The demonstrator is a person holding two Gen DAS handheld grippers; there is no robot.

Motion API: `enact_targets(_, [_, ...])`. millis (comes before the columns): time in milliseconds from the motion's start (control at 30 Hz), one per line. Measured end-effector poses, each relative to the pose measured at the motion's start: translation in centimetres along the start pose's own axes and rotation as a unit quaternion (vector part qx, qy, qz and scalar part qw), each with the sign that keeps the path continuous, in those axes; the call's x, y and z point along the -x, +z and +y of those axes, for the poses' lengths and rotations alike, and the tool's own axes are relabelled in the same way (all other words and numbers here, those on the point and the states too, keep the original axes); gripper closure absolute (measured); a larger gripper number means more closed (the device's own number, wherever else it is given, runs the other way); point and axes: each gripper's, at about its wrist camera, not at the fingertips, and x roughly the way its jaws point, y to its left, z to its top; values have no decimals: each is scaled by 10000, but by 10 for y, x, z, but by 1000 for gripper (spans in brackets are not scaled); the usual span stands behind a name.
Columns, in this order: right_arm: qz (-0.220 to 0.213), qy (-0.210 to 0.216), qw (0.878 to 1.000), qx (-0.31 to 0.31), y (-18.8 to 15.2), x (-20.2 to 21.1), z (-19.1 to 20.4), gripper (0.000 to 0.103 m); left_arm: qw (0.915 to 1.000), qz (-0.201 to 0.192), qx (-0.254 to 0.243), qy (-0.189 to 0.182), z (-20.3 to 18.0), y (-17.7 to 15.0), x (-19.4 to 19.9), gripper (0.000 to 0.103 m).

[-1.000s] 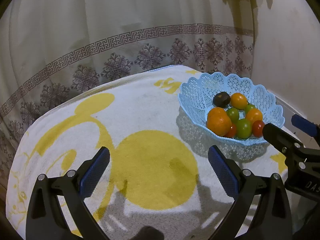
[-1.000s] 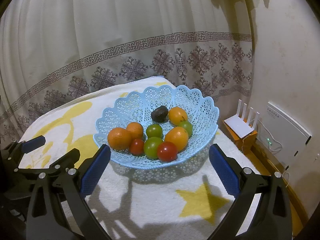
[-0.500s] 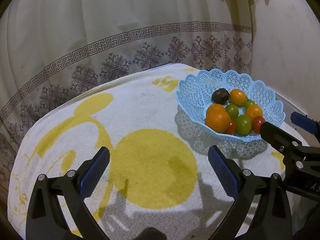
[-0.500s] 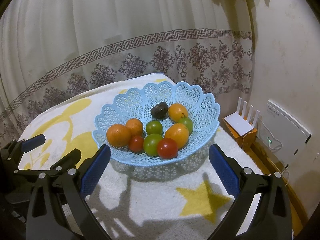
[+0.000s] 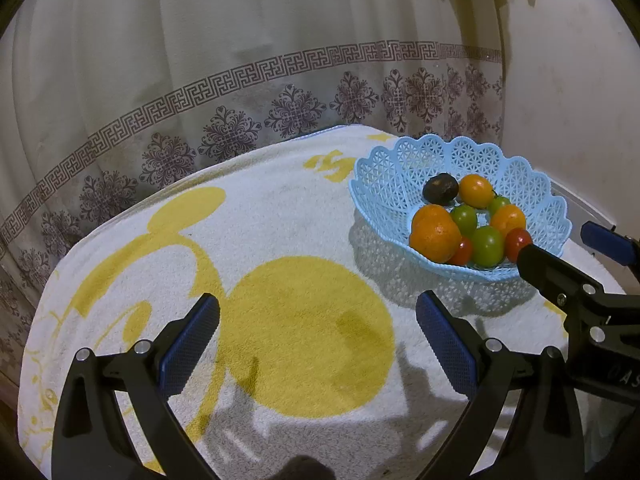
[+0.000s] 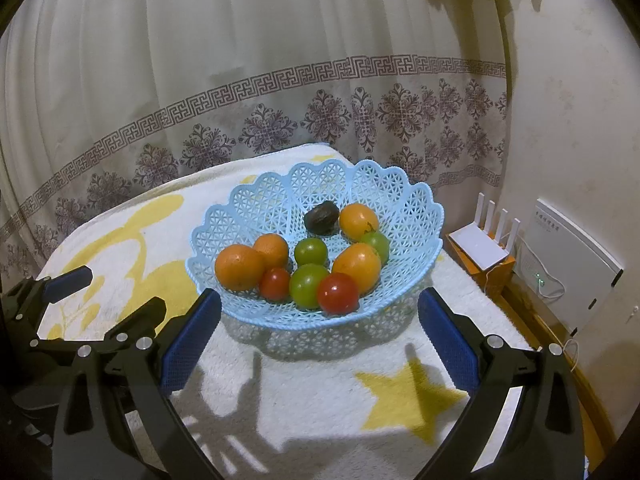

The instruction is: Organize fruits

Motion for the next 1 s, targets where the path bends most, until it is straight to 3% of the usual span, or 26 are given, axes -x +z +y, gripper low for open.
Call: enact_targets(1000, [76, -25, 10000, -10, 0, -3, 0, 3, 10000, 24, -64, 18, -1, -2, -3, 5])
